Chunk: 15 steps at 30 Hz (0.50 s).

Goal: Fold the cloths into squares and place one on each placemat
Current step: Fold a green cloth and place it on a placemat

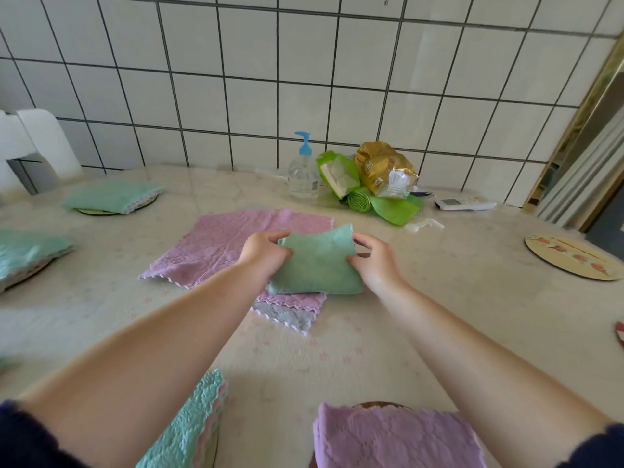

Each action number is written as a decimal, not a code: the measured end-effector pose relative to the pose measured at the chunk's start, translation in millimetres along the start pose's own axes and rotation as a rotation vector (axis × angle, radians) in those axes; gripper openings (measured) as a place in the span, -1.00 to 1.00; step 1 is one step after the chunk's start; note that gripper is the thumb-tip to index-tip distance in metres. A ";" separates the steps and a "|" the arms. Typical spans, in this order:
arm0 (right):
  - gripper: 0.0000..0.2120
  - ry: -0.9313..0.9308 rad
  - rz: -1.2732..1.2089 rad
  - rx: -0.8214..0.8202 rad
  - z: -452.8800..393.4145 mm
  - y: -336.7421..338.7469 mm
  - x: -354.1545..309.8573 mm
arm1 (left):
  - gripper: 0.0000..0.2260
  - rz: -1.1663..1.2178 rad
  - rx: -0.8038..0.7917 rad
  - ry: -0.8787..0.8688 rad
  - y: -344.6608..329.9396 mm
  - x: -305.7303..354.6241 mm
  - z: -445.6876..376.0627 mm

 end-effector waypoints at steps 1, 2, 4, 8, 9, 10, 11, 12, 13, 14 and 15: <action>-0.59 -0.013 -0.033 0.010 0.1 2.2 1.0 | -0.56 0.137 -0.017 0.046 -1.3 -1.7 0.7; -0.62 -0.031 -0.066 0.020 0.0 4.7 2.0 | -0.55 0.240 -0.043 0.084 -3.8 -2.3 1.7; -0.71 -0.082 -0.145 0.037 1.3 11.2 6.1 | -0.54 0.339 -0.100 0.117 -10.0 0.2 6.1; -0.75 -0.139 -0.223 0.057 16.3 36.0 11.1 | -0.60 0.319 -0.158 0.126 -24.4 11.6 22.8; -0.74 -0.136 -0.222 0.054 22.4 44.8 10.9 | -0.62 0.320 -0.187 0.131 -30.6 15.2 29.7; -0.73 -0.131 -0.213 0.048 29.5 54.6 10.8 | -0.65 0.326 -0.219 0.131 -37.2 19.1 37.2; -0.72 -0.130 -0.202 0.037 37.6 64.9 11.0 | -0.66 0.327 -0.252 0.124 -44.7 23.4 45.9; -0.72 -0.132 -0.198 0.020 46.7 75.6 11.6 | -0.68 0.317 -0.283 0.114 -52.6 27.6 54.8; -0.72 -0.138 -0.203 -0.002 56.8 86.4 12.8 | -0.69 0.298 -0.314 0.102 -61.0 31.6 64.3; -0.73 -0.147 -0.215 -0.019 68.1 97.3 14.6 | -0.71 0.278 -0.345 0.091 -69.7 35.9 74.3; -0.73 -0.160 -0.223 -0.024 80.4 108.9 17.3 | -0.74 0.264 -0.377 0.083 -79.0 40.2 84.3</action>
Point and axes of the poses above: each hand's wrist, its own z-axis away from the middle knuckle, its own y-axis out of the back of the hand, x = y × z, the point moved 5 cm from there along -z, towards the middle knuckle, and after that the axes turned 7 degrees about -x, right-handed, at the moved point
